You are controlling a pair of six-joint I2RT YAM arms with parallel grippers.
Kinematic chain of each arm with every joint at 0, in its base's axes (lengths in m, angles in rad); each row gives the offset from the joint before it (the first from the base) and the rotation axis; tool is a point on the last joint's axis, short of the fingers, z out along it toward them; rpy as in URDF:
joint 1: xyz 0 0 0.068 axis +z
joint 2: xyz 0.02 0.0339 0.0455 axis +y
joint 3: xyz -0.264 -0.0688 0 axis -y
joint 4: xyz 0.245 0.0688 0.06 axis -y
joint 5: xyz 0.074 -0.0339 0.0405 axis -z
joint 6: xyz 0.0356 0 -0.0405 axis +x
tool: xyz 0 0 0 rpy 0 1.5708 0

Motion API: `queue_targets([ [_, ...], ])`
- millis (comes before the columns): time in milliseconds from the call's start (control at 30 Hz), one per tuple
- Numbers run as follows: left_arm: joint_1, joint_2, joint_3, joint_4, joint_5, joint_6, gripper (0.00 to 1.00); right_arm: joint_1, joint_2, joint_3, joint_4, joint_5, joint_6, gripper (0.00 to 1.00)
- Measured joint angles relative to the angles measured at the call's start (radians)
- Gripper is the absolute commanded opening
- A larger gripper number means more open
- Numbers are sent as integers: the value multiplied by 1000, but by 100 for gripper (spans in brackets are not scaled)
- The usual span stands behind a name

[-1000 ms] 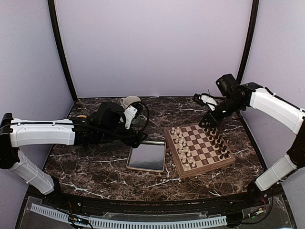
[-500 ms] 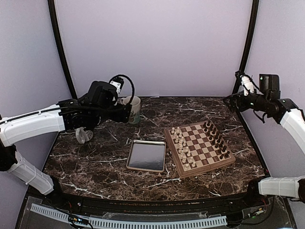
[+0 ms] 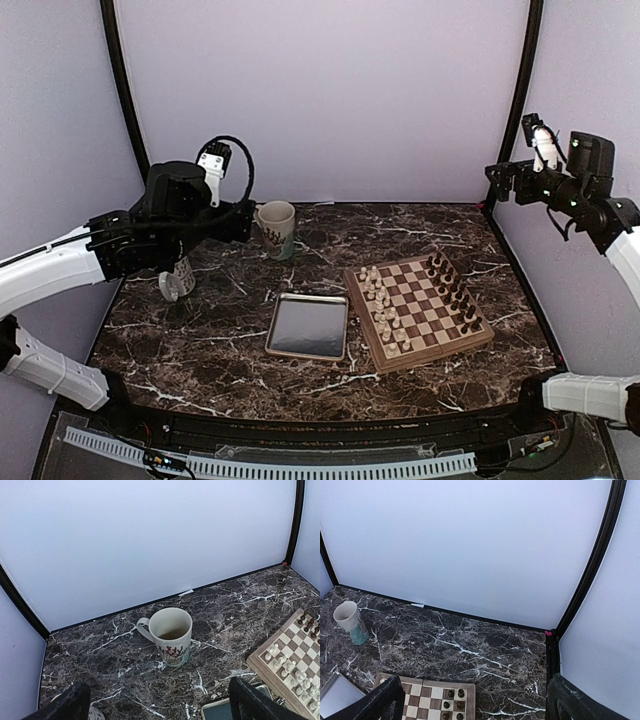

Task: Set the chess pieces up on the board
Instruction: Reset both arms

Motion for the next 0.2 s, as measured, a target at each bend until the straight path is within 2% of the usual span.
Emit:
queue_targets([
  [200, 0, -4, 0, 5, -5, 43, 99, -6, -29, -8, 11, -21, 1, 100],
])
